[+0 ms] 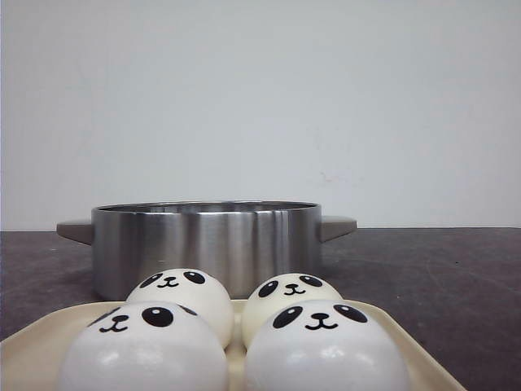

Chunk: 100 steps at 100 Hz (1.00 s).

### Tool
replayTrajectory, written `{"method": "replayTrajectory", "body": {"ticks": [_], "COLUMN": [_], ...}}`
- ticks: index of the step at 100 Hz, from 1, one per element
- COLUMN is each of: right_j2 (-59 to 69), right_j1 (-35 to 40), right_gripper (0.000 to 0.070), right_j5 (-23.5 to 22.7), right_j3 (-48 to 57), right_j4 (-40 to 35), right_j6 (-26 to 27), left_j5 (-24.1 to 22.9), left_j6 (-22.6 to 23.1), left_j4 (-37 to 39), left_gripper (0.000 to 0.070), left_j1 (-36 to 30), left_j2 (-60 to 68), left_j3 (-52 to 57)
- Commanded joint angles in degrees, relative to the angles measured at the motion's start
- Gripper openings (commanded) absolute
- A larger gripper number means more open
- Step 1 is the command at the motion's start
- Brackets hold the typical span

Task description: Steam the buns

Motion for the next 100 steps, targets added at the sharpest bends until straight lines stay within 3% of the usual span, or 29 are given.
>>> {"method": "replayTrajectory", "body": {"ticks": [1, 74, 100], "right_j2": [-0.13, -1.55, -1.57], "right_j1": [-0.33, -0.11, 7.85], "right_gripper": [0.0007, 0.0007, 0.0007], "right_j5": [0.00, 0.00, 0.00], "right_j3": [-0.15, -0.15, -0.15], "right_j4": [0.22, 0.13, 3.54], "right_j6": [-0.46, -0.46, -0.46], "left_j5": [0.22, 0.22, 0.22], "left_j6": [-0.31, -0.31, -0.31], "left_j4": [-0.26, -0.26, -0.26], "left_gripper": [0.0016, 0.0016, 0.0016], "left_j1": [0.09, 0.09, 0.09], "left_j2": [-0.02, 0.00, -0.02], "left_j3": [-1.05, -1.05, -1.05]}}
